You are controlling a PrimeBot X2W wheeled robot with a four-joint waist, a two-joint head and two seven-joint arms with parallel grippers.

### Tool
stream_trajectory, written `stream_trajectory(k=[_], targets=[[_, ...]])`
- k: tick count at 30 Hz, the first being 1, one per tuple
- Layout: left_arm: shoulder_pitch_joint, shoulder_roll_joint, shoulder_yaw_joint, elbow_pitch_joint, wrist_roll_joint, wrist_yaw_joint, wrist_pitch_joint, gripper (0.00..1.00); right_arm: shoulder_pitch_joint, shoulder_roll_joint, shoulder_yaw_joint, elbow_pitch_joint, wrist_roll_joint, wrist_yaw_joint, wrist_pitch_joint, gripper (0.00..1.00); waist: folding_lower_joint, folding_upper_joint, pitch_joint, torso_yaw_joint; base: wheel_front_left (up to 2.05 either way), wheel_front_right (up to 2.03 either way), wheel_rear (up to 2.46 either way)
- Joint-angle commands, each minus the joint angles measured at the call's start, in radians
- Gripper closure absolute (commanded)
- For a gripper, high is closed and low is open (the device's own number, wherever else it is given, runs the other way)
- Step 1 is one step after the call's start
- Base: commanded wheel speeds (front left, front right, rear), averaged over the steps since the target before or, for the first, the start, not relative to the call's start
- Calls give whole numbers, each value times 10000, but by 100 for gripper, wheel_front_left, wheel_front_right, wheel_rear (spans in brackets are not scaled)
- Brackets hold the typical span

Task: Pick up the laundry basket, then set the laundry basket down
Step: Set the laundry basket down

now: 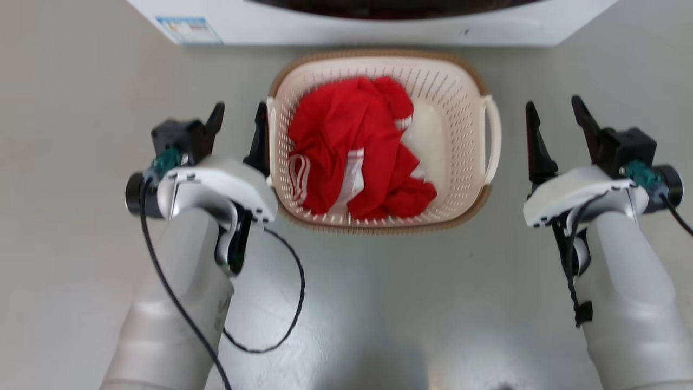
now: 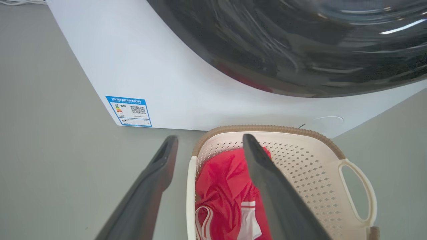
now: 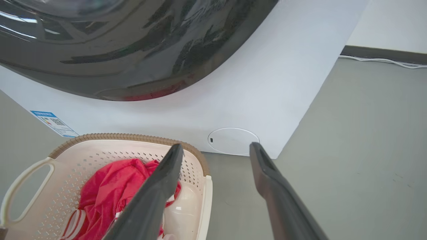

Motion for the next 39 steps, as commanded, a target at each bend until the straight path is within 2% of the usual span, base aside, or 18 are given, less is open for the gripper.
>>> stream_trajectory(k=[1,14,29,39], targets=[[516,230,346,-364,157,-87,-63,0,443,151,216,-362,169,62,-105,0,0,0,-608,-92,0,0,0],[2908,225,1345,-2153,174,-443,-63,0,2257,151,395,-1737,702,62,-105,0,0,0,-2958,-160,0,0,0],[5550,224,1681,-3869,-145,-280,-63,0,4705,151,170,-2760,918,62,-105,0,0,0,-5402,-92,0,0,0],[6954,224,1977,-4938,-57,-139,-63,0,5853,151,210,-3421,948,62,-105,0,0,0,-6213,-145,0,0,0]])
